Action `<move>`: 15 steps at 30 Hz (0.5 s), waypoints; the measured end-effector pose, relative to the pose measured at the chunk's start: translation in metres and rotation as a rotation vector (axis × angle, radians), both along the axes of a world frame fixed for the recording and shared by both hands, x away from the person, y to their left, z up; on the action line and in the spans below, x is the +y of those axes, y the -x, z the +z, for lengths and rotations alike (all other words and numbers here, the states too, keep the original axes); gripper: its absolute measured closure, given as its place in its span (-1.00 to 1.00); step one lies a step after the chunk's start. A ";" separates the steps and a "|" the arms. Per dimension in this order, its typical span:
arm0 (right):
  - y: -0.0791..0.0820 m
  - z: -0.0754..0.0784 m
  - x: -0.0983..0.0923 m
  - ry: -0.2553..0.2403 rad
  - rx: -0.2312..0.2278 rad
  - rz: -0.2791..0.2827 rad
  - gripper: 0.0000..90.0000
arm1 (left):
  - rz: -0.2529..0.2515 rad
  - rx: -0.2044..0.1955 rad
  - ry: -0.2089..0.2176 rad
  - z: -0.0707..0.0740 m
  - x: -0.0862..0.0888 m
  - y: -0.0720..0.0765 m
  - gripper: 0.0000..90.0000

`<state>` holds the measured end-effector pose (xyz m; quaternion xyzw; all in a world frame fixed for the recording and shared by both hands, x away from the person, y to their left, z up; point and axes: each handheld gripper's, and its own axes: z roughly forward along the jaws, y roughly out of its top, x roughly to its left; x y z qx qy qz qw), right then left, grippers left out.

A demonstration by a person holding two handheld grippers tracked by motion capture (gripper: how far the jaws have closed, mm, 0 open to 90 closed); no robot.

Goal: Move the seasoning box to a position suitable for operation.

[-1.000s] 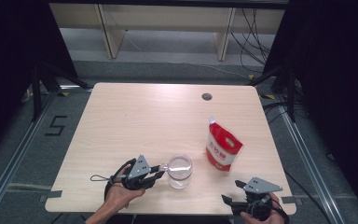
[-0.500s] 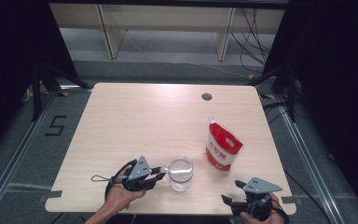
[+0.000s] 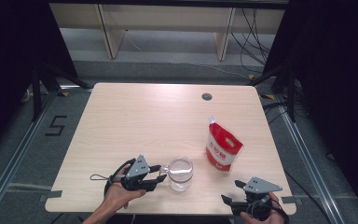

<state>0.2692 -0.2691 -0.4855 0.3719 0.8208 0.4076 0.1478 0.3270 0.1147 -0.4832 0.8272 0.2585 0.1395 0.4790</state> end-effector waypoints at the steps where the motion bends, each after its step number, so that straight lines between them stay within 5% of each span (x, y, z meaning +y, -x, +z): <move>1: 0.000 0.000 0.000 -0.001 0.013 -0.001 -0.41 | 0.026 0.025 0.012 0.001 0.000 0.002 0.13; 4: 0.002 0.000 -0.001 -0.014 0.047 -0.027 -0.41 | 0.033 0.038 0.012 0.002 0.003 0.002 0.02; 8: 0.001 0.000 -0.003 -0.011 0.018 -0.026 -0.41 | 0.041 0.053 0.024 0.003 0.004 0.004 -0.08; 15: 0.002 0.000 -0.002 -0.008 0.034 -0.027 -0.40 | 0.055 0.075 0.022 0.009 0.008 0.008 -0.27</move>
